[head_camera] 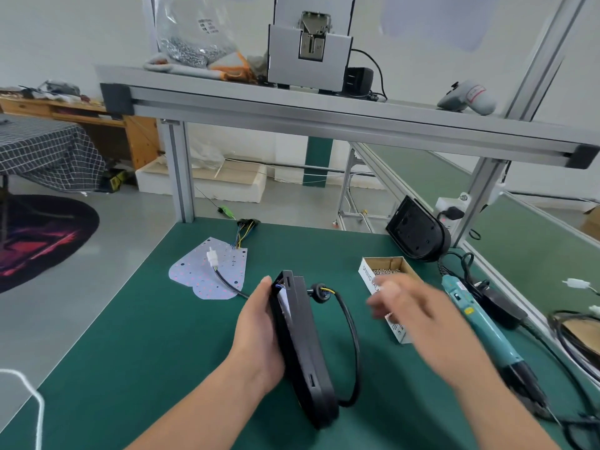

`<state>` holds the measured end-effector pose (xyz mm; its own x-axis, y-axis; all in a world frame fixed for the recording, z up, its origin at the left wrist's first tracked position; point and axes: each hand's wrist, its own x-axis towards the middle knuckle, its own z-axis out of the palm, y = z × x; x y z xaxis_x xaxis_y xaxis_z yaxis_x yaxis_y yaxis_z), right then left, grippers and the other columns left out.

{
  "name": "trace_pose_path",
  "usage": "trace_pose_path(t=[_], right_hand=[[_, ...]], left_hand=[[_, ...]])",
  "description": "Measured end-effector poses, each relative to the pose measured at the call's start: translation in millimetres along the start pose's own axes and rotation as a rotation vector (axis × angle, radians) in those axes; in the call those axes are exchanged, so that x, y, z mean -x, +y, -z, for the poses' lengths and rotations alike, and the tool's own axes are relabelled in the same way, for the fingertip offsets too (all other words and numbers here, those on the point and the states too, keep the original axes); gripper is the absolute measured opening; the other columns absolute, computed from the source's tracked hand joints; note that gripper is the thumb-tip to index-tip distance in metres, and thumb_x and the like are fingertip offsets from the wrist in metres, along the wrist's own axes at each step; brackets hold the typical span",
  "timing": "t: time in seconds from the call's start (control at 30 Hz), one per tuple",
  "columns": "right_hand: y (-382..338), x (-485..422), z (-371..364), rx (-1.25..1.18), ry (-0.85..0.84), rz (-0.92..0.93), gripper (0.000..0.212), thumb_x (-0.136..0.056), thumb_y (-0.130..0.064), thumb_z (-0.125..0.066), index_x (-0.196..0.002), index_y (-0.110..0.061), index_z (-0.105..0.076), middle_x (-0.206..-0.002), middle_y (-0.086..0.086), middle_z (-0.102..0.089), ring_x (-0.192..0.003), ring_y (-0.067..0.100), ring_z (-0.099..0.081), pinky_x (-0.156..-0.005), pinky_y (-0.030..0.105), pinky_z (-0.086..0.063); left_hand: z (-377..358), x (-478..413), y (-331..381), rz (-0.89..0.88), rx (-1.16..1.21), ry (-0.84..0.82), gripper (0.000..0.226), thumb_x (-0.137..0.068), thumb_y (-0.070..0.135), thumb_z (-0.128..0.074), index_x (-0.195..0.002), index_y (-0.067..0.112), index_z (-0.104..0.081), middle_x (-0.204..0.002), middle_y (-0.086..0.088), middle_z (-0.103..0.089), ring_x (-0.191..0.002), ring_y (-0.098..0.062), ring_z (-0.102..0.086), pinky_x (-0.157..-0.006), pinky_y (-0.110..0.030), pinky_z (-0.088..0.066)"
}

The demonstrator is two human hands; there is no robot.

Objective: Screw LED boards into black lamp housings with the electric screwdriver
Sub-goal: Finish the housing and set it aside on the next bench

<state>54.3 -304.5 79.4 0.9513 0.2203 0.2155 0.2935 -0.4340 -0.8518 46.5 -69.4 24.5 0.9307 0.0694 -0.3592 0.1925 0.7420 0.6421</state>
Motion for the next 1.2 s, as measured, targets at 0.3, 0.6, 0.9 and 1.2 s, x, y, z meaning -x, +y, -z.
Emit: trace_pose_path(t=[0.3,0.6,0.9,1.2], right_hand=[[-4.2,-24.8,-37.2,-0.244,-0.232,0.044,0.011,-0.093,-0.030,-0.064,-0.098,-0.029,-0.074,-0.075,0.003,-0.073,-0.067,0.015,-0.065,-0.065,0.024,-0.053],[11.1,-34.9,-15.6,0.022,-0.014,0.346,0.011,-0.091,-0.044,-0.071,-0.094,-0.035,-0.076,-0.081,-0.015,-0.070,-0.073,-0.001,-0.059,-0.068,0.007,-0.043],[25.9,-26.5,-38.3,0.244,-0.007,0.384,0.009,-0.098,-0.042,-0.063,-0.093,-0.037,-0.068,-0.089,-0.011,-0.069,-0.088,0.016,-0.065,-0.077,0.029,-0.049],[27.0,-28.1,-44.3,0.294,-0.013,0.339,0.014,-0.099,-0.041,-0.063,-0.089,-0.033,-0.068,-0.084,-0.013,-0.067,-0.084,0.014,-0.064,-0.073,0.031,-0.049]], left_hand=[[-1.5,-1.3,1.7,-0.142,0.105,-0.132,0.014,-0.080,0.025,-0.051,-0.078,0.016,-0.061,-0.079,-0.007,-0.059,-0.072,-0.028,-0.064,-0.078,-0.043,-0.040],[7.0,-16.3,8.5,-0.063,-0.227,-0.383,0.036,-0.082,-0.010,-0.030,-0.093,0.007,-0.060,-0.096,-0.018,-0.069,-0.093,-0.031,-0.060,-0.092,-0.044,-0.045],[11.8,-16.1,10.0,-0.304,-0.758,-0.398,0.036,-0.089,0.000,-0.057,-0.111,0.018,-0.078,-0.109,-0.001,-0.080,-0.106,-0.011,-0.070,-0.093,-0.020,-0.050],[12.4,-14.6,0.9,-0.528,-0.957,-0.484,0.020,-0.100,0.028,-0.071,-0.119,0.026,-0.078,-0.113,0.002,-0.079,-0.108,-0.022,-0.072,-0.100,-0.036,-0.056]])
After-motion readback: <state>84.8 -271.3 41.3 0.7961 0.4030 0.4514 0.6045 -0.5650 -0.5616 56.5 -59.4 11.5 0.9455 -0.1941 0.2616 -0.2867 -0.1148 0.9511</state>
